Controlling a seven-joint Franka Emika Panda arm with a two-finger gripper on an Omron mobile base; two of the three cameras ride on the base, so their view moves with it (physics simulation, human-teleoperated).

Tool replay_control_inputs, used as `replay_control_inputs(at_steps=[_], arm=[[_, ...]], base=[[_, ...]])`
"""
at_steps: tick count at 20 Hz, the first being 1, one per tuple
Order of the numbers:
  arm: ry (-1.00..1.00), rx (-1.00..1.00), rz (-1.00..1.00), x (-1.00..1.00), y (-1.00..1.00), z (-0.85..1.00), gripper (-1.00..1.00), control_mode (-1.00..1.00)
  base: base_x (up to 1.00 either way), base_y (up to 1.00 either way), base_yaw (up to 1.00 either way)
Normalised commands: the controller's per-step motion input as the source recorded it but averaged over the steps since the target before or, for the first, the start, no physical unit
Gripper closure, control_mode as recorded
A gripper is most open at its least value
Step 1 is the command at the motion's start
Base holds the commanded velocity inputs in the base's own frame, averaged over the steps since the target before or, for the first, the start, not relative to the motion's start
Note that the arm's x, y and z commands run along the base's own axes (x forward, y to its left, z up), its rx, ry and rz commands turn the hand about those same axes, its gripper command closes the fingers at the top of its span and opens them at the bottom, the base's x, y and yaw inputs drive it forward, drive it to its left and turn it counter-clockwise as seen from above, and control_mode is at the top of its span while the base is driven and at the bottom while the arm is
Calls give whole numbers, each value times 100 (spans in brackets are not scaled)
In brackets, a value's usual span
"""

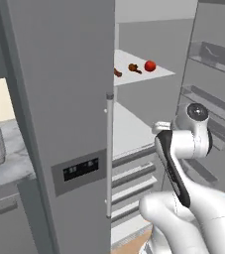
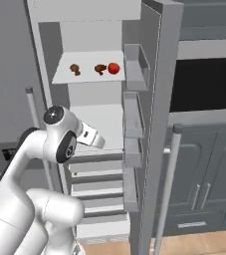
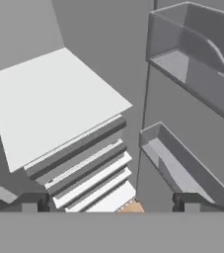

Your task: Place one tomato and one chicken drumstick in each tupperware on the nearby counter, to pack two identical lunches.

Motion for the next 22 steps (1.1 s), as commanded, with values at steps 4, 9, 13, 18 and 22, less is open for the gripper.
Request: replay_control_inputs(at_steps=[4, 9, 13, 18, 22], arm=[[0, 0, 0, 0, 0, 0, -100, 100], [0, 0, 0, 0, 0, 0, -100, 100], [0, 0, 0, 0, 0, 0, -100, 100], [0, 0, 0, 0, 0, 0, -100, 100], [9, 0, 15, 44, 0, 54, -100, -100]], base=[[17, 47, 52], [16, -24, 8], [76, -54, 3], [86, -34, 6], [17, 0, 3]])
